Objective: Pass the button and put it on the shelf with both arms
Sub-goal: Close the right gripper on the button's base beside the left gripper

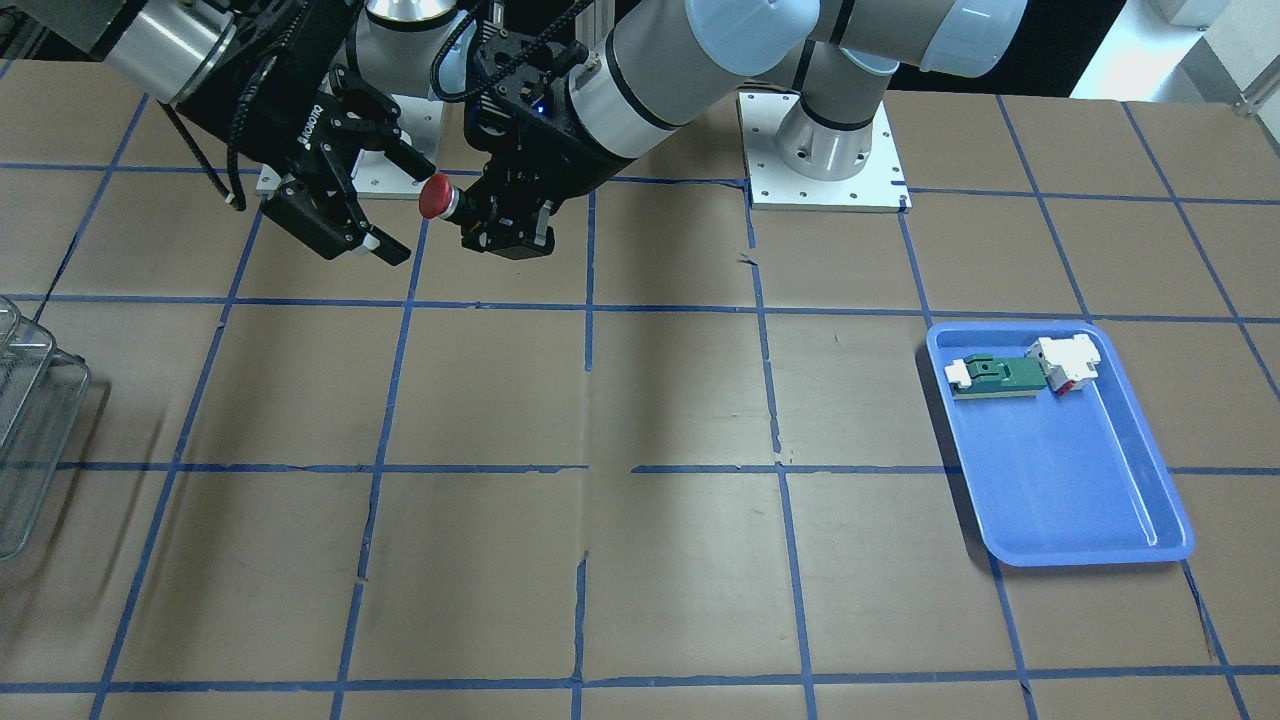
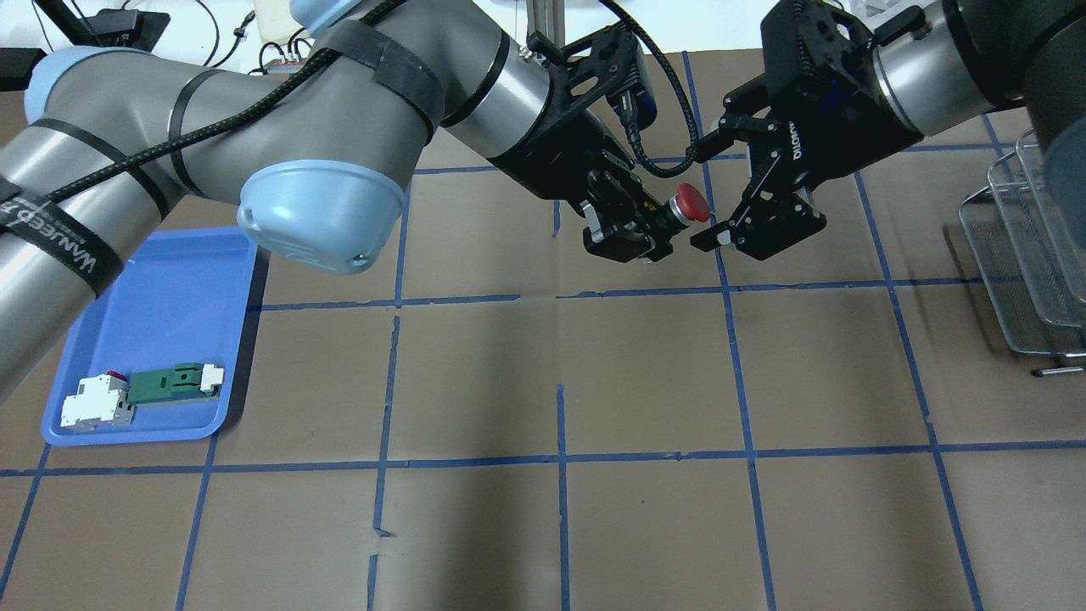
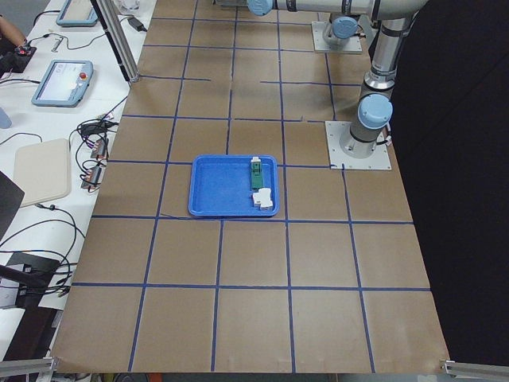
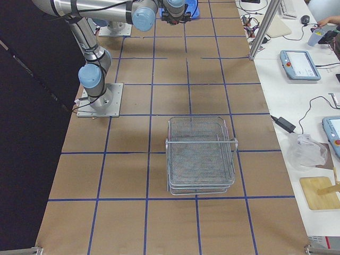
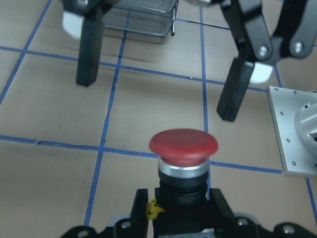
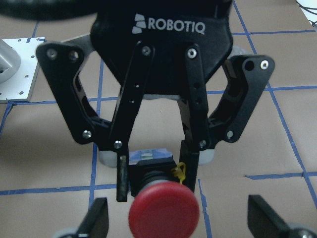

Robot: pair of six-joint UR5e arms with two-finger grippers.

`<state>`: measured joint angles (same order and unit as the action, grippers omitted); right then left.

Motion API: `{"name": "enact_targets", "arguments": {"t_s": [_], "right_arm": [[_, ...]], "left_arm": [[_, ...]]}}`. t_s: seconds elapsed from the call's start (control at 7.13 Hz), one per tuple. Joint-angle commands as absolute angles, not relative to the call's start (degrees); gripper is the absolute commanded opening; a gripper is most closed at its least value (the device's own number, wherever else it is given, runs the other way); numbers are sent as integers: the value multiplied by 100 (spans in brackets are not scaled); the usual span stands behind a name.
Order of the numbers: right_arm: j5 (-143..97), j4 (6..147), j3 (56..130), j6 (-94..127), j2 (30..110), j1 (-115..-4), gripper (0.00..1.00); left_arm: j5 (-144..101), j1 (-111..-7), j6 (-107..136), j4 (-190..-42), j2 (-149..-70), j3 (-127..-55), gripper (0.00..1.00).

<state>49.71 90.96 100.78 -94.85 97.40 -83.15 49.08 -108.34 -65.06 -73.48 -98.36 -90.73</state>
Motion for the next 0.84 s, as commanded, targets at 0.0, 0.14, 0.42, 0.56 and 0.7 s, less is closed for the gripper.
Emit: {"name": "enact_targets", "arguments": {"t_s": [0.0, 0.14, 0.42, 0.56, 0.7], "right_arm": [[4975, 9035, 10072, -9475, 9764, -8341, 100], [4975, 9035, 10072, -9440, 9782, -8341, 100], [4975, 8703, 10072, -9431, 9957, -8341, 99], [4975, 8701, 10072, -9448, 9984, -8341, 95], [4957, 8727, 10064, -9448, 9993, -8341, 88]], "left_arm": [[4878, -10837, -6583, -7356, -9765, -9105, 0], [4887, -10837, -6583, -7356, -9765, -9105, 0], [4878, -10837, -6583, -7339, -9730, -9158, 0], [4878, -10837, -6583, -7339, -9721, -9132, 0], [4878, -10837, -6583, -7339, -9721, -9114, 0]]}}
